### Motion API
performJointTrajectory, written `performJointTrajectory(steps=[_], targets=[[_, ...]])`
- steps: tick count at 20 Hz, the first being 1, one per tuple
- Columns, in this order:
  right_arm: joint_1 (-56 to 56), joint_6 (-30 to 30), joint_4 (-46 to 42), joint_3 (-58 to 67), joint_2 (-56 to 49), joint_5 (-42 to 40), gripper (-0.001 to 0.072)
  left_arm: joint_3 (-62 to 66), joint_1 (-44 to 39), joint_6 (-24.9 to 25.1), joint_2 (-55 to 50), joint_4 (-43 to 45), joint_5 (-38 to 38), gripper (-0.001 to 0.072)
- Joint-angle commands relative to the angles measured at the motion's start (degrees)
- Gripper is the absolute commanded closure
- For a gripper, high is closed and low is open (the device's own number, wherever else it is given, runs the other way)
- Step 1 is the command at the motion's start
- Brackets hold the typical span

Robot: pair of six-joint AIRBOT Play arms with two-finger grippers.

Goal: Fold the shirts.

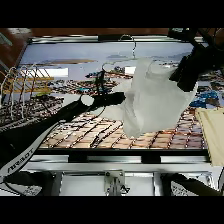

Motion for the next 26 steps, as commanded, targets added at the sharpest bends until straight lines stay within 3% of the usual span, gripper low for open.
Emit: performJointTrajectory(steps=[1, 5, 11, 23, 26], targets=[[0.0, 2.6, -0.4, 0.0, 0.0, -2.5, 0.0623, -2.3, 5.2, 0.1, 4.3, 5.6, -4.6, 0.0662], [0.0, 2.7, 4.2, 0.0, 0.0, -3.0, 0.0623, -4.7, 11.7, 0.1, 9.4, 9.4, -6.1, 0.0662], [0.0, 2.7, 8.4, 0.0, 0.0, 3.6, 0.0624, -4.7, 20.3, -0.3, 11.1, 9.4, -9.3, 0.0662], [0.0, 2.5, 7.3, 0.0, 0.0, 3.5, 0.0624, -3.7, 25.1, 0.3, 12.5, 12.3, -10.8, 0.0661], [0.0, 2.4, 5.7, 0.0, 0.0, 3.4, 0.0625, -3.6, 25.2, 2.3, 14.1, 12.3, -11.5, 0.0662]])
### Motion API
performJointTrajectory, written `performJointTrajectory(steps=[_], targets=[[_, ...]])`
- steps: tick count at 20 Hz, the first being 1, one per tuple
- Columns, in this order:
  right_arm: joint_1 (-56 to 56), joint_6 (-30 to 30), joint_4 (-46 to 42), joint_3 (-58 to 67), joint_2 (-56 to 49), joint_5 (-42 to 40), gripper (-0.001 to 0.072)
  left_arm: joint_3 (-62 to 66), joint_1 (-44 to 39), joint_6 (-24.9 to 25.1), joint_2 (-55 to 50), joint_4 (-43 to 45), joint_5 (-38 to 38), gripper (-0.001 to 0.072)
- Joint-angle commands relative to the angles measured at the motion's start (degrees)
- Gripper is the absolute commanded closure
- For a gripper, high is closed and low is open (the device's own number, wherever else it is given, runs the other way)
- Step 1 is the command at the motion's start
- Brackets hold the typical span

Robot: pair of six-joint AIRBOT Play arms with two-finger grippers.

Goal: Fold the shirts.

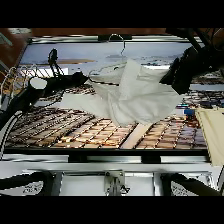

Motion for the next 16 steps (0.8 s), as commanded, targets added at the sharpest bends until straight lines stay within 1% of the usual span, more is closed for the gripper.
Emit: performJointTrajectory(steps=[1, 5, 9, 13, 16], targets=[[0.0, -0.1, -2.1, 0.0, 0.0, -0.1, 0.0625, 0.1, 0.6, 1.4, 1.6, 0.3, -1.0, 0.0661], [0.0, 0.0, -3.3, 0.0, 0.0, -1.0, 0.0625, 0.1, 0.6, 2.5, 3.5, 0.3, -2.9, 0.0661], [0.0, 1.0, -3.3, 0.0, -0.9, -0.5, 0.0625, 2.3, -0.1, 5.3, 7.3, 0.3, 0.9, 0.0661], [0.0, 1.9, -3.0, 0.0, -1.5, 0.2, 0.0625, 8.5, -0.5, 6.9, 9.8, 0.4, 0.8, 0.0661], [0.0, 3.5, -4.5, 0.0, -1.4, 0.2, 0.0625, 10.7, -0.1, 6.6, 9.9, 5.7, 0.2, 0.0662]])
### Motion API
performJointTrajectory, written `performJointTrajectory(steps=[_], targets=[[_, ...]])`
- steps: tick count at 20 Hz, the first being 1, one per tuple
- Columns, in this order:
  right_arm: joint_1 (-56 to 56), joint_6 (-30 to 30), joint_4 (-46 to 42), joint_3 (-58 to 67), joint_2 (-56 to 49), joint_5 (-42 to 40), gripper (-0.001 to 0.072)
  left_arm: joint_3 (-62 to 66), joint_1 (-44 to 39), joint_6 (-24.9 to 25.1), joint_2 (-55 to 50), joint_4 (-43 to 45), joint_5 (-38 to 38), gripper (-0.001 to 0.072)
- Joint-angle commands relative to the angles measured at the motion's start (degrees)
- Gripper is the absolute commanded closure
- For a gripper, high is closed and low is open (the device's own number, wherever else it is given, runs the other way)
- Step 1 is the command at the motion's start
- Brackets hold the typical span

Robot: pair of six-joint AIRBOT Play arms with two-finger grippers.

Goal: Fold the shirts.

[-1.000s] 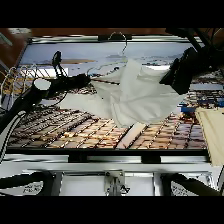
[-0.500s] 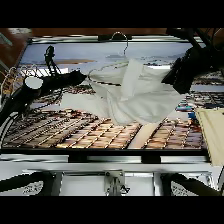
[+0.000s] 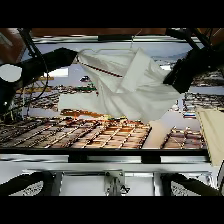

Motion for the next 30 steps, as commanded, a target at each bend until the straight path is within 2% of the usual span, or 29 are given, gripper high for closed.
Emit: performJointTrajectory(steps=[1, 4, 7, 13, 21, 24, 30], targets=[[0.0, 1.7, -1.4, 0.0, -0.1, 0.0, 0.0625, 2.3, 0.8, 0.2, 0.5, 6.0, -1.9, 0.0662], [0.0, 2.7, -2.8, 0.0, -0.1, -1.5, 0.0626, 2.3, 3.3, -7.4, -0.3, 15.9, -10.0, 0.0662], [0.0, 3.7, -3.6, 0.0, -0.2, -2.9, 0.0626, 2.2, 3.8, -7.9, -0.9, 19.5, -17.4, 0.0662], [0.0, 4.5, -3.4, 0.0, -0.2, -1.6, 0.0627, 3.3, 2.4, -7.9, -0.2, 13.7, -7.9, 0.0662], [0.0, 7.8, -4.6, 0.0, -0.2, -0.9, 0.0627, 7.9, -1.0, -7.3, 0.6, 14.9, -7.2, 0.0662], [0.0, 9.5, -2.3, 0.0, 0.3, 0.4, 0.0627, 8.0, -1.6, -9.2, -0.8, 16.5, -7.6, 0.0662], [0.0, 13.2, 7.9, 0.0, 3.6, 2.5, 0.0620, 8.0, -4.7, -9.2, -6.6, 18.1, -5.9, 0.0662]])
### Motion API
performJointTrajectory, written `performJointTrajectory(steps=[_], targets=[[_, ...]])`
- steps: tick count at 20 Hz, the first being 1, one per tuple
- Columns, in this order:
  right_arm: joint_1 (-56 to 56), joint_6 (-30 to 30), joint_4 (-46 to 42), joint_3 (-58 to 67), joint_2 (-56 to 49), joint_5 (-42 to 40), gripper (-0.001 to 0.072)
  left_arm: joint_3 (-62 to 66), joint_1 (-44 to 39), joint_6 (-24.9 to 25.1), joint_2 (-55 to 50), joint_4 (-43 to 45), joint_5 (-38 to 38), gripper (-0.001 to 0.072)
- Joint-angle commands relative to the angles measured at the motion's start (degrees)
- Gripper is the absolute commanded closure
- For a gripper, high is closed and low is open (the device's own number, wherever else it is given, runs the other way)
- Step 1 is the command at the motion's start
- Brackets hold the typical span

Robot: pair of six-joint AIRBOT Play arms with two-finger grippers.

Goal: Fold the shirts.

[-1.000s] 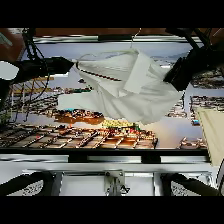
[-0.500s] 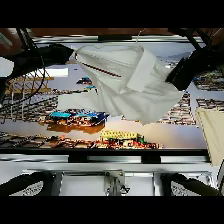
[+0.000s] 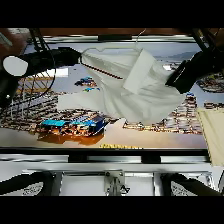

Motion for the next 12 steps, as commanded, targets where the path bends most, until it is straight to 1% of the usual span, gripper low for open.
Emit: performJointTrajectory(steps=[1, 2, 4, 5, 6, 9, 11, 12], targets=[[0.1, 3.7, 8.0, 0.0, 2.2, 1.1, 0.0615, 0.1, -1.2, -0.3, -2.7, 1.3, 1.3, 0.0662], [0.1, 4.9, 10.2, 0.0, 2.7, 1.1, 0.0597, 0.1, -1.1, -0.3, -3.0, 1.3, 1.9, 0.0662], [0.1, 7.0, 15.9, 0.0, 3.3, 1.0, 0.0597, 0.1, -1.2, -0.6, -3.5, 1.3, 3.0, 0.0662], [0.1, 8.0, 19.2, 0.0, 3.3, 1.0, 0.0597, 0.1, -1.2, -1.6, -3.8, 1.3, 3.2, 0.0662], [0.1, 8.8, 22.4, 0.0, 3.3, 0.3, 0.0615, 0.1, -1.6, -1.7, -4.1, 1.3, 3.3, 0.0662], [0.1, 11.5, 28.7, 0.0, 3.3, -3.1, 0.0623, 0.1, -3.3, -1.5, -4.3, 1.3, 3.9, 0.0662], [0.1, 13.4, 28.5, 0.0, 3.3, -3.4, 0.0626, 0.1, -4.4, -1.2, -4.2, 1.3, 4.5, 0.0662], [0.1, 15.0, 26.3, 0.0, 3.3, -2.6, 0.0627, 0.2, -4.8, -0.8, -4.2, 1.3, 5.1, 0.0662]])
